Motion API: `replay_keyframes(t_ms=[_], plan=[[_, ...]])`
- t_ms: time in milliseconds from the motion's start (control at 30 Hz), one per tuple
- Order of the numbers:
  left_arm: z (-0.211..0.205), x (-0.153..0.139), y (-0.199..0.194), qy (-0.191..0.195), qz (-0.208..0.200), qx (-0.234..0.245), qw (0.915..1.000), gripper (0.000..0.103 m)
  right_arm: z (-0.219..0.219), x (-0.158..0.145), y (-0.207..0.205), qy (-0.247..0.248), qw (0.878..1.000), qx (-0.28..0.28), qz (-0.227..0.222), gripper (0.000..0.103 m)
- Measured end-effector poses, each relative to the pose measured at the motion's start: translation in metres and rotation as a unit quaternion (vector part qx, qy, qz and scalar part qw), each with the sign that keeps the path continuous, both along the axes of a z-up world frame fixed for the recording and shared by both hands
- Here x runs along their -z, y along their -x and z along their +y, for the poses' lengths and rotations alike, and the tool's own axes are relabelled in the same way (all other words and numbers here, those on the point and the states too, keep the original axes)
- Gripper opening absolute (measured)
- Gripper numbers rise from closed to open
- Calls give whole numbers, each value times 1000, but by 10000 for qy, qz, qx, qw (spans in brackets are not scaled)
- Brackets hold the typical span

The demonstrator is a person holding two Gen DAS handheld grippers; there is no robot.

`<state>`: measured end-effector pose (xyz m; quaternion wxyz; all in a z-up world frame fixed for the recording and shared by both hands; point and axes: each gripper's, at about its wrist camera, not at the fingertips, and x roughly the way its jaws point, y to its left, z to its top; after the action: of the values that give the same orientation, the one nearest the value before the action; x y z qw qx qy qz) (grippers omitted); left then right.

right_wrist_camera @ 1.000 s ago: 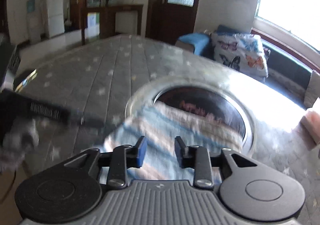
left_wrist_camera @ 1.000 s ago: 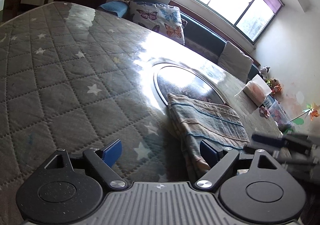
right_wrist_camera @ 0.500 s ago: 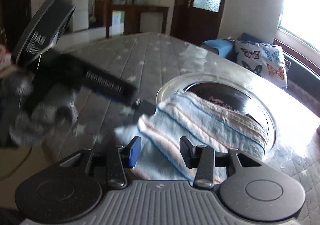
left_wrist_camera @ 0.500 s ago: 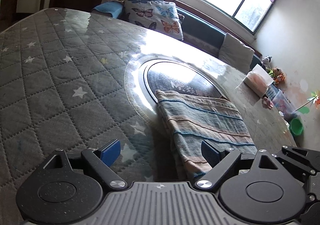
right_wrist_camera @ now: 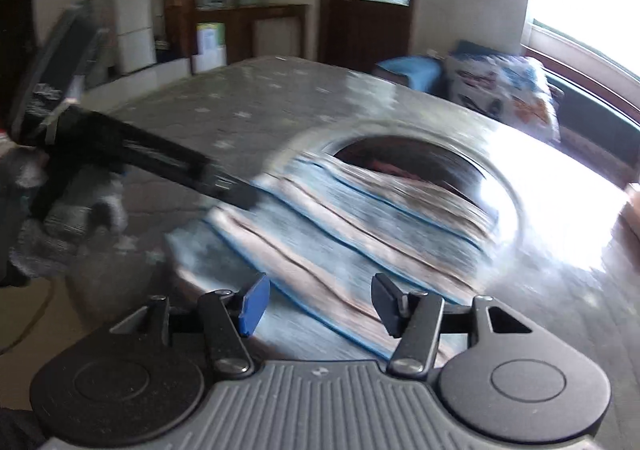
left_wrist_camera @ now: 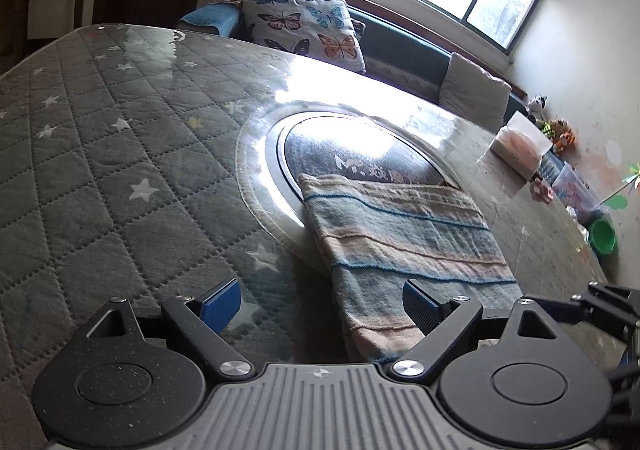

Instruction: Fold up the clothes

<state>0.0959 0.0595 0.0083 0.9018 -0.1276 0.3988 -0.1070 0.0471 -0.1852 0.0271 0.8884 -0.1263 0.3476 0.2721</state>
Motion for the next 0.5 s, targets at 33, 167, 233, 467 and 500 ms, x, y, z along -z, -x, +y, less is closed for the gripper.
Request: replay_keyframes(t_ms=[33, 167, 233, 467, 500], plan=[[-1, 2, 0, -46, 14, 7, 10000, 90, -7, 3, -1, -6, 9999, 98, 74, 58], [-4, 7, 0, -216, 23, 48, 9998, 92, -35, 18, -2, -34, 9981, 469, 388, 58], [-5, 7, 1, -321, -2, 56, 9995, 93, -43, 21, 1, -62, 9976, 535, 429, 58], [-12, -7, 22, -574, -332, 259, 9975, 97, -45, 13, 9, -239, 9981, 532, 213, 58], [-14, -8, 26, -662, -406, 317, 9965, 98, -45, 13, 10, -281, 9981, 501, 221, 58]])
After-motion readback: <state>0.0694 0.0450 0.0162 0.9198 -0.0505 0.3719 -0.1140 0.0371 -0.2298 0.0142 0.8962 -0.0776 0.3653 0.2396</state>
